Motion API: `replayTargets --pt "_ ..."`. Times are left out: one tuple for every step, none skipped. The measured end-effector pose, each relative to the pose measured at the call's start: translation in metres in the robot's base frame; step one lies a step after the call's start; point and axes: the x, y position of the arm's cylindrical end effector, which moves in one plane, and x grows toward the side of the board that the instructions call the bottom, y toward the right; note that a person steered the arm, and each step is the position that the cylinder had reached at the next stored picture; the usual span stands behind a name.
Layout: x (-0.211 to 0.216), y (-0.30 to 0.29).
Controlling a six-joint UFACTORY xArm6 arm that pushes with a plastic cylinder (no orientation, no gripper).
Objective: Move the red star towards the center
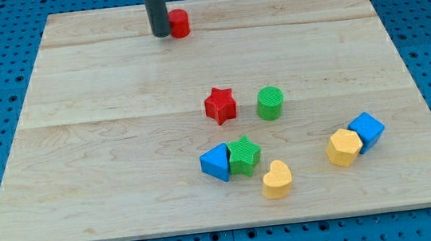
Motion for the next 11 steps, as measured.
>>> replayTargets --pt "-0.024 0.025" --pt "-0.019 0.025" --pt "0.000 0.028" --pt "0.039 0.045" --pt "0.072 0.065" --pt "0.116 0.072" --pt "0.126 0.104" --pt "0.169 0.107" --pt "0.203 0.108" --pt "0.227 0.071" --pt "0.219 0.020"
